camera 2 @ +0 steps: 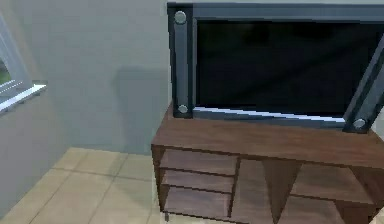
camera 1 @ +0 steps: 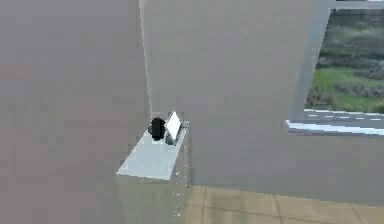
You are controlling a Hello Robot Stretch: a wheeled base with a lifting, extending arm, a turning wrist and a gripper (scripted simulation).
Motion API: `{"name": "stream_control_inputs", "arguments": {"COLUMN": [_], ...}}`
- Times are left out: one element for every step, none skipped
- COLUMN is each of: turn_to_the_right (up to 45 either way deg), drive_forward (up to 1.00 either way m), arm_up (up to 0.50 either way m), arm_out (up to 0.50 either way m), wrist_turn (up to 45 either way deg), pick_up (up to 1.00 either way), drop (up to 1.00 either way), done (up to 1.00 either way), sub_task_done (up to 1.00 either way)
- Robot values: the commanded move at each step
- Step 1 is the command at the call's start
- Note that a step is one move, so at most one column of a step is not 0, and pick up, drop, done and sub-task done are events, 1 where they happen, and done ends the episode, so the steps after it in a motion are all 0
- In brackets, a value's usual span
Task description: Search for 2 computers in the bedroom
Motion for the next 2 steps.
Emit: {"name": "stream_control_inputs", "arguments": {"turn_to_the_right": [0.0,0.0], "drive_forward": [0.25,0.0], "arm_up": [0.0,0.0], "arm_out": [0.0,0.0], "wrist_turn": [0.0,0.0], "pick_up": [0.0,0.0], "drop": [0.0,0.0], "done": [0.0,1.0], "sub_task_done": [0.0,0.0]}}
